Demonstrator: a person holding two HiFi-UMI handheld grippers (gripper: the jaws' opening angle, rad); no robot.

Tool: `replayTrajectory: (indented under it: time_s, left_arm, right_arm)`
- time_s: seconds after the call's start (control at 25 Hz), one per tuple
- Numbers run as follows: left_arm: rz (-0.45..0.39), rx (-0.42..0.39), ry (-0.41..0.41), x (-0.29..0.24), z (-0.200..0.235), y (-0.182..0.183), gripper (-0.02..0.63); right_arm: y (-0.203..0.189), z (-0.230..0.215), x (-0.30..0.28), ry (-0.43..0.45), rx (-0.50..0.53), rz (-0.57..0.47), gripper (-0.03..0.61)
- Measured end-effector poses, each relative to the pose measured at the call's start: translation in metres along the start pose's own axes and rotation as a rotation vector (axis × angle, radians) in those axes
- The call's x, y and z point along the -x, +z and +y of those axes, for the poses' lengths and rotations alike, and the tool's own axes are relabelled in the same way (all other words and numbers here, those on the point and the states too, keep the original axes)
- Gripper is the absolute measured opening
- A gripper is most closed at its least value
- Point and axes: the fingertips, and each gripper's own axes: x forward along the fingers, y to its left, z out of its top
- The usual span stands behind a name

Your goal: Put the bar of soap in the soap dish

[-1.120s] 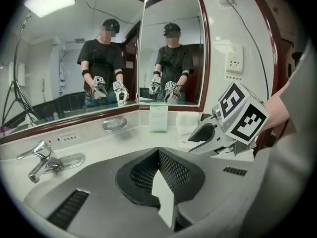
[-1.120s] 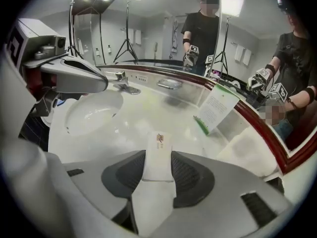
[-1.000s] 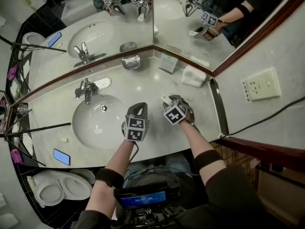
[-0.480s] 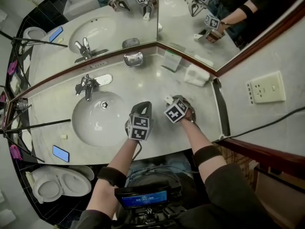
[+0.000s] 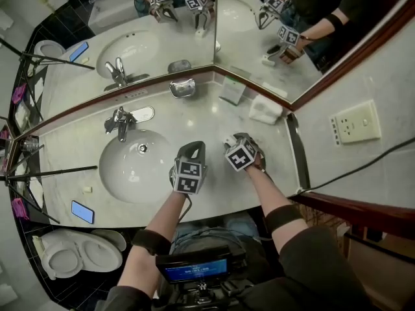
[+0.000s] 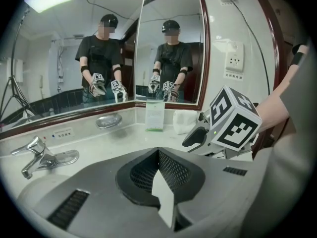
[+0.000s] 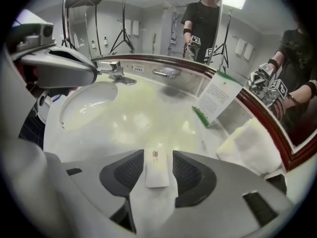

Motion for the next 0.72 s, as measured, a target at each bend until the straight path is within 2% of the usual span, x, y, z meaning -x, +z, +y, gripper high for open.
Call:
replayTrajectory:
  time_s: [0.16, 0.4, 0.56, 0.72]
  left_arm:
    - [-0.055, 0.022, 0.025, 0.02, 0.015, 0.023, 0.002]
    - [-0.146, 0.036, 0.087, 0.063, 0.044, 0.055, 0.002]
    - [-0.198, 0.047, 0.124, 0.09, 0.06, 0.07, 0.002]
    - [-0.214, 0.066, 0.156, 0.105, 0.072, 0.066, 0.002]
  right_arm:
    - [0.047, 0.0, 0.039, 0.004, -0.033, -0.145, 0.206]
    - [0.12, 0.005, 0.103, 0.053, -0.105, -0.436, 0.018]
    - [0.16, 0.012, 0.143, 0.095, -0.137, -0.578, 0.017]
    - [0.172, 0.016, 0.16, 0.107, -0.165, -0.645, 0.015]
